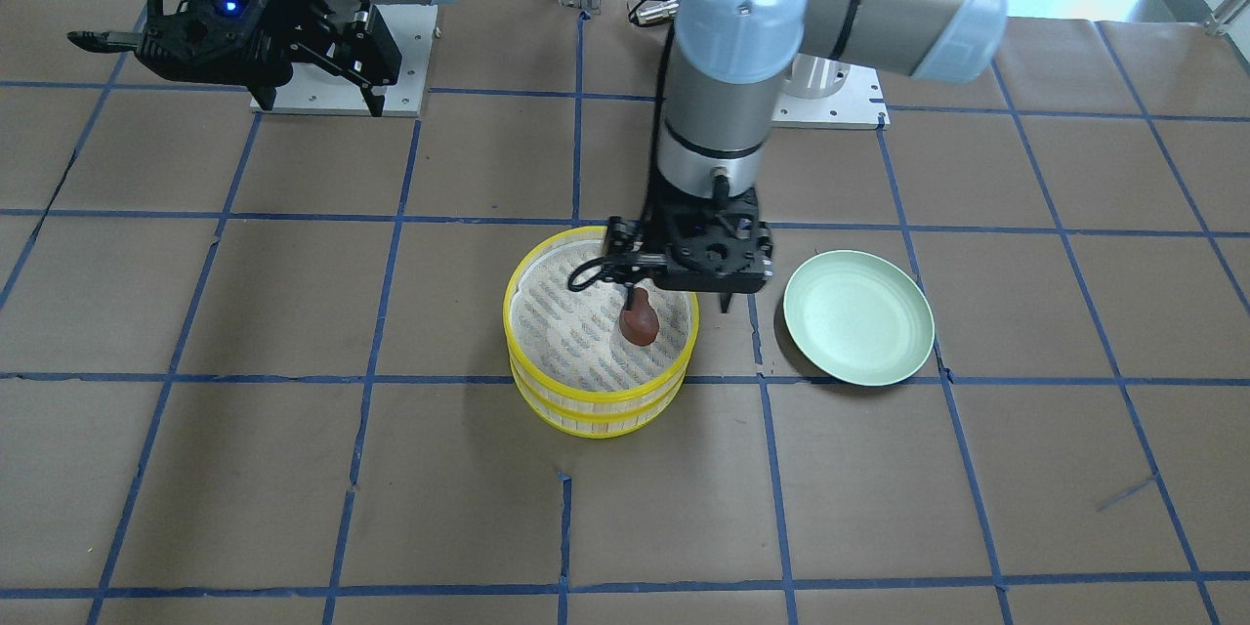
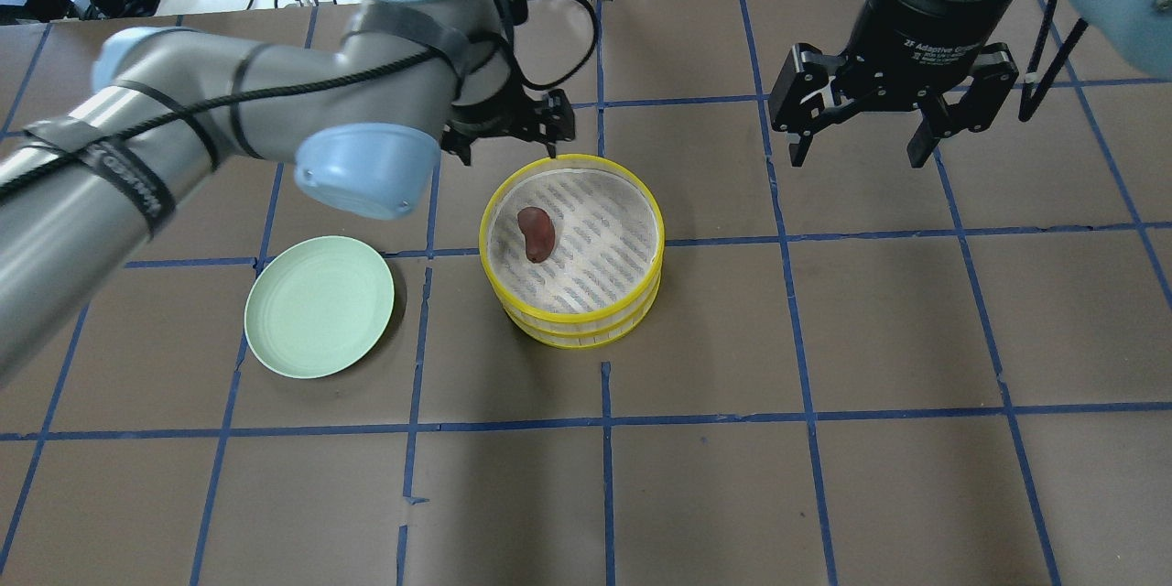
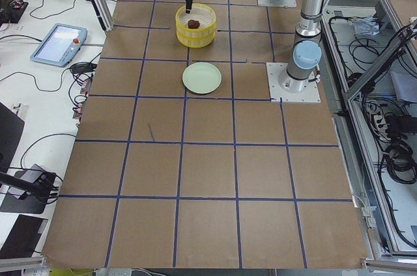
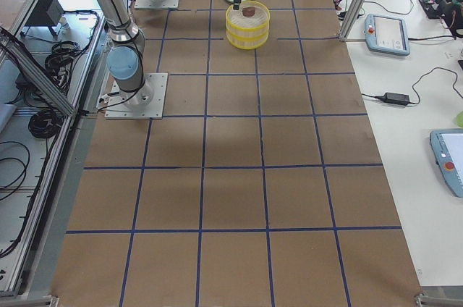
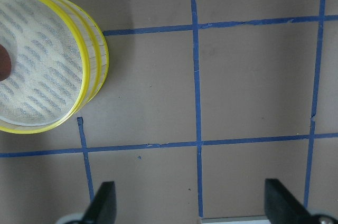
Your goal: Stack buns with steamer
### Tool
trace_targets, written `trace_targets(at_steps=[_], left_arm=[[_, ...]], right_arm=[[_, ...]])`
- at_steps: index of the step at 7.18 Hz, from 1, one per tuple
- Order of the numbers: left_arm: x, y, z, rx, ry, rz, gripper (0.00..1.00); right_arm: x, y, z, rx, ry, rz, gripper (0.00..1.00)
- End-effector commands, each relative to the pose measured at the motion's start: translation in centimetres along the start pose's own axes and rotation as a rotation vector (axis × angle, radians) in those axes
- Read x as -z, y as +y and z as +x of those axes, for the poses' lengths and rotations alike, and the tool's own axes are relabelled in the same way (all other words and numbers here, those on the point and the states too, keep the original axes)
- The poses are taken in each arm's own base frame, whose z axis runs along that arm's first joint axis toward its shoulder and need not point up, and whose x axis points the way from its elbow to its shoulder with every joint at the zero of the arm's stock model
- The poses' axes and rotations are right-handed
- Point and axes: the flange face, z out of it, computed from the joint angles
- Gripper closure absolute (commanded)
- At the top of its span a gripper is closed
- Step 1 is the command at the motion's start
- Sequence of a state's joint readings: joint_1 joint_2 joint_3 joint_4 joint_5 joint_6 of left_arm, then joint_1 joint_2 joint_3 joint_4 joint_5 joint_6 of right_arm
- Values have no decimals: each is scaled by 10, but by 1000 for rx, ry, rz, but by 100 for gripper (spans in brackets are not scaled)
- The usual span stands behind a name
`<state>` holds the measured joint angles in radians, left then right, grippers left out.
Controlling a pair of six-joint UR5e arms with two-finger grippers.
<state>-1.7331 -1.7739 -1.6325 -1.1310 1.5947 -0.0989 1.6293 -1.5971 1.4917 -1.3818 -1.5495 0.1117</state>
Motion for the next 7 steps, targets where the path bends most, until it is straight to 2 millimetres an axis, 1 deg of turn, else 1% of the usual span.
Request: trace_targets(at_steps=[1, 2, 3, 4, 6, 7], left_arm=[[39, -12, -142, -158, -66, -39, 0], [76, 5, -154, -153, -95, -38, 0], [121, 27, -153, -153, -149, -28, 0], [129, 30, -156, -156, -159, -18, 0], [144, 34, -154, -191, -162, 5, 0], [147, 37, -155, -237, -168, 6, 0]], right_arm=[[1, 1, -4, -6, -8, 4, 0], [1, 1, -4, -8, -9, 4, 0], [0, 1, -4, -7, -9, 3, 0], [0, 1, -4, -10, -3, 2, 0], [0, 1, -3, -11, -3, 3, 0], [0, 1, -3, -11, -3, 3, 0]])
